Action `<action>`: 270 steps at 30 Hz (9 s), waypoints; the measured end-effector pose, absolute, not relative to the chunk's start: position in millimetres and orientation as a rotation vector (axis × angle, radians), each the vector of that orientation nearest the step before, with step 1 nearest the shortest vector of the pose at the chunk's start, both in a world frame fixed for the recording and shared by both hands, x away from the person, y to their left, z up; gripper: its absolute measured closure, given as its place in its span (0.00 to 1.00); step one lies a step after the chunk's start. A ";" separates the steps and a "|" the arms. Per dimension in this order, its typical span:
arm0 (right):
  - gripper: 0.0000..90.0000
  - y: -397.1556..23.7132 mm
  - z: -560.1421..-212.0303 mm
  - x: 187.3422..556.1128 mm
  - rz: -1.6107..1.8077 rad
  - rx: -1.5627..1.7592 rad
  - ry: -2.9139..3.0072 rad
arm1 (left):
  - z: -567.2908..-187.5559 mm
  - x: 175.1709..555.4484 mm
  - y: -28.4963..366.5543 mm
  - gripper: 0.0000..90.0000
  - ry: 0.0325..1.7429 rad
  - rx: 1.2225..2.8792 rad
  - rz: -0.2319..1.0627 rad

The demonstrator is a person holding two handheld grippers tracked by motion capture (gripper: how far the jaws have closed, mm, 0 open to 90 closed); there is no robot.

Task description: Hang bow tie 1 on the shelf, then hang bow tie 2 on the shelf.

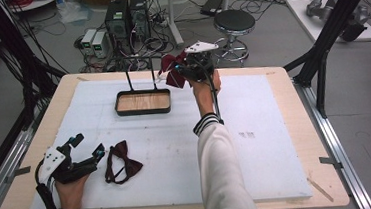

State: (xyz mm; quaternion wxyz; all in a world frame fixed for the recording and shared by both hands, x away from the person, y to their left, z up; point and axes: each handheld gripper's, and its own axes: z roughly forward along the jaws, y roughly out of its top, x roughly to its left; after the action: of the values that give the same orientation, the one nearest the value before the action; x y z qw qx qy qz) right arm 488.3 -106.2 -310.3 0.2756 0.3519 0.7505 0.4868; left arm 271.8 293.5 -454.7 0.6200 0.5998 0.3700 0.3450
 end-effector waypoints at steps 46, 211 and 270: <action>0.11 -175.6 -278.2 383.7 1.403 0.867 1.966 | -454.9 271.0 294.5 0.17 0.842 1.371 0.787; 0.11 -280.2 -451.9 250.1 1.560 0.998 1.701 | -412.5 371.8 223.2 0.26 0.183 2.606 0.169; 0.11 -279.9 -451.8 250.8 1.555 1.005 1.709 | -397.4 364.1 246.2 0.92 0.423 2.553 0.177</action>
State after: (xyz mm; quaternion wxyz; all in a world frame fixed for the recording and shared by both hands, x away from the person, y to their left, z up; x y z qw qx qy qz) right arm 250.8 -279.9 -451.8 0.3059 0.3797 0.6456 0.5877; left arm 364.1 246.2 -397.4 0.2706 0.9475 0.1571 0.0656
